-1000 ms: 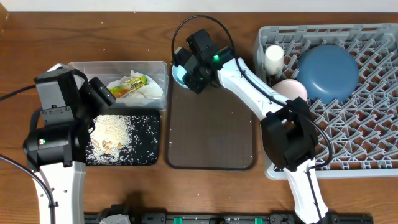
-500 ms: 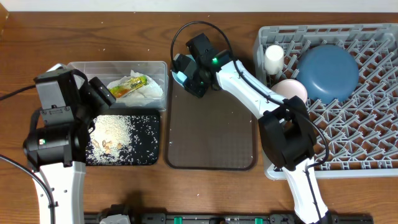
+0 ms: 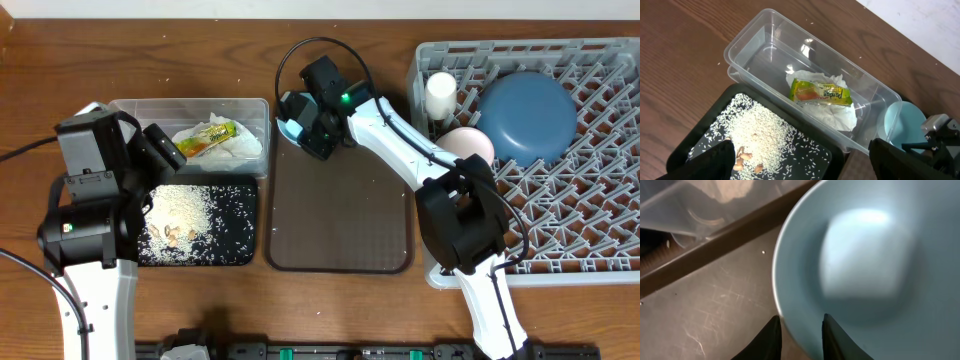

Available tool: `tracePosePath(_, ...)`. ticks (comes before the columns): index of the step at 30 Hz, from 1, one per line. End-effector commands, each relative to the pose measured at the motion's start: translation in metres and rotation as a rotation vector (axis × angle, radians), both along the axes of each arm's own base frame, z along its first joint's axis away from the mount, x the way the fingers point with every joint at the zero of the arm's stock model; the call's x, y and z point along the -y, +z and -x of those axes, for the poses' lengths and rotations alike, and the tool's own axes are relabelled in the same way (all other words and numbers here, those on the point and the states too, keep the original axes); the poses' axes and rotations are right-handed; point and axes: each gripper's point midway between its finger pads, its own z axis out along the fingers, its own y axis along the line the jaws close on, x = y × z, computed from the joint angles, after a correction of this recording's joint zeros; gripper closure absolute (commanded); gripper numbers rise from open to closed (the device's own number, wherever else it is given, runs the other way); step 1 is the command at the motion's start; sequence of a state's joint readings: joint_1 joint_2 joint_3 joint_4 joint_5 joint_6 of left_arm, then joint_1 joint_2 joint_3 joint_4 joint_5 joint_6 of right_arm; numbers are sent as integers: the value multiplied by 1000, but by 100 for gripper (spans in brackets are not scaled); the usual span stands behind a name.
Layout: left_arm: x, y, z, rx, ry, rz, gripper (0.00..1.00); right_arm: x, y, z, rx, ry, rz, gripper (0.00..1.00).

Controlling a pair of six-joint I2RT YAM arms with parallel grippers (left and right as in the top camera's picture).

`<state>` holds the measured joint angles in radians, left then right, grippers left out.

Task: Sort waste into correct bins and load items into the dishwasher rack
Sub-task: 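Move the right gripper back to the light-blue bowl on the tray, then grip the light-blue bowl rim with the right gripper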

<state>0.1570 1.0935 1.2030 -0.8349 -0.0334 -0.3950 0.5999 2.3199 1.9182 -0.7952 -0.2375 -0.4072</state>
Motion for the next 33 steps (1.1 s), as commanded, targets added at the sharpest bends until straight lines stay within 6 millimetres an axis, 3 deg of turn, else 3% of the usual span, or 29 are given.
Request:
tracePosePath(1,-4,3,0,2,10,-13,12,1,-15,7,-24,7,32,83)
tracePosePath(3,-4,3,0,2,10,-13,12,1,-15,7,-24,6,31,98)
tracePosePath(9,-4,3,0,2,9,-13,12,4,-13,11,-48,-12,39,99)
tracePosePath(12,-4,3,0,2,10,-13,12,6,1,18,-69,-20,26,99)
tracePosePath(18,-4,3,0,2,10,-13,12,-1,70,51,-173,-60,-115,99)
tracePosePath(26,-4,3,0,2,9,-13,12,43,155,99,-226,-151,-114,99)
tracePosePath(29,-4,3,0,2,9,-13,12,58,173,108,-214,-168,-107,99)
tracePosePath(33,-4,3,0,2,9,-13,12,68,177,116,-225,-179,-81,99)
